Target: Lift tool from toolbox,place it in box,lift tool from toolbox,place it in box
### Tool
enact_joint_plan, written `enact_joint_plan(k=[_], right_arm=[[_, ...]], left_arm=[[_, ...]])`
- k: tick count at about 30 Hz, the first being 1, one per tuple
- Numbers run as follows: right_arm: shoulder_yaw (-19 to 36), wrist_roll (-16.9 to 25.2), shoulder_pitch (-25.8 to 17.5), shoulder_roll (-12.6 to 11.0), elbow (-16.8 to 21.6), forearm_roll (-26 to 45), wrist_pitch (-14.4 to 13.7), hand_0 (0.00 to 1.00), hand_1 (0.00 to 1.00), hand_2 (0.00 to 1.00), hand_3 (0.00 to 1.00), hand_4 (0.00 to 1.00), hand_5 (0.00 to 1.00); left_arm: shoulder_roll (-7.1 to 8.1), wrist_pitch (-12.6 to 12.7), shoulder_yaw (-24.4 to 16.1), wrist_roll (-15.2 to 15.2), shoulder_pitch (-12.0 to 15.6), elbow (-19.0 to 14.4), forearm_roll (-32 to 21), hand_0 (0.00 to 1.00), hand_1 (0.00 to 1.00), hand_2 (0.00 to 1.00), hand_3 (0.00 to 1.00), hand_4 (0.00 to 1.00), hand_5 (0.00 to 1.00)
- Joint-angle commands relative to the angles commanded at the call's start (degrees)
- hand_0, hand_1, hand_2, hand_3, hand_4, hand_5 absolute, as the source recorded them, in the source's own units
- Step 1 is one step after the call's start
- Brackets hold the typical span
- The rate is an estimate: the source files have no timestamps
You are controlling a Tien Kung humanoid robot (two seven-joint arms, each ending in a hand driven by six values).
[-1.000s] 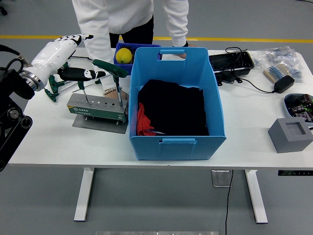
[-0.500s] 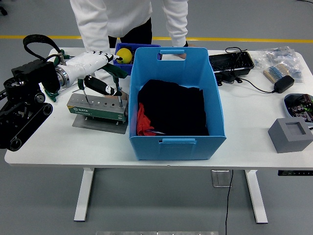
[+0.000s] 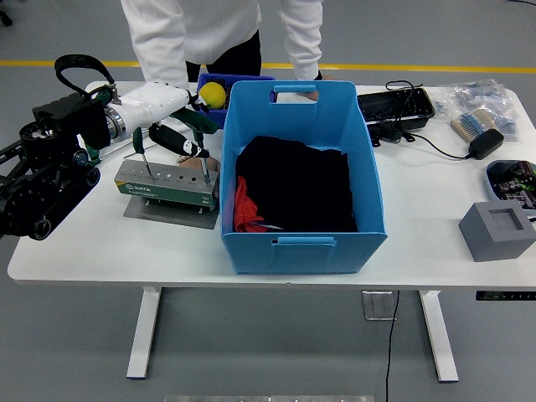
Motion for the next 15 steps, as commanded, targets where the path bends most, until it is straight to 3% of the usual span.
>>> enact_joint_plan(k=[1, 12, 13, 15], right_arm=[[0.0, 0.0, 0.0, 0.0, 0.0, -0.1, 0.0, 0.654, 0.628, 0.705, 0.560, 0.772, 0.669], [0.4, -0.2, 0.5, -0.3, 0.0, -1.0, 0.2, 0.654, 0.628, 0.703, 0.560, 0.772, 0.668], [0.4, -0.2, 0.5, -0.4, 0.0, -1.1, 0.2, 0.653, 0.628, 0.703, 0.560, 0.772, 0.670], [0.4, -0.2, 0.6, -0.4, 0.0, -1.1, 0.2, 0.653, 0.628, 0.703, 0.560, 0.772, 0.670]], left_arm=[[-0.10, 0.0, 0.4, 0.0, -0.2, 0.2, -0.1, 0.676, 0.513, 0.475, 0.586, 0.998, 0.562], [-1.81, -0.1, 3.7, 0.0, -2.3, 4.1, -0.6, 0.633, 0.487, 0.466, 0.561, 0.998, 0.561], [-1.94, 0.0, 3.8, 0.0, -2.5, 4.4, -0.5, 0.483, 0.364, 0.355, 0.428, 0.998, 0.559], [-2.14, 0.2, 4.0, 0.0, -2.8, 4.9, -0.4, 0.483, 0.364, 0.355, 0.428, 0.998, 0.559]])
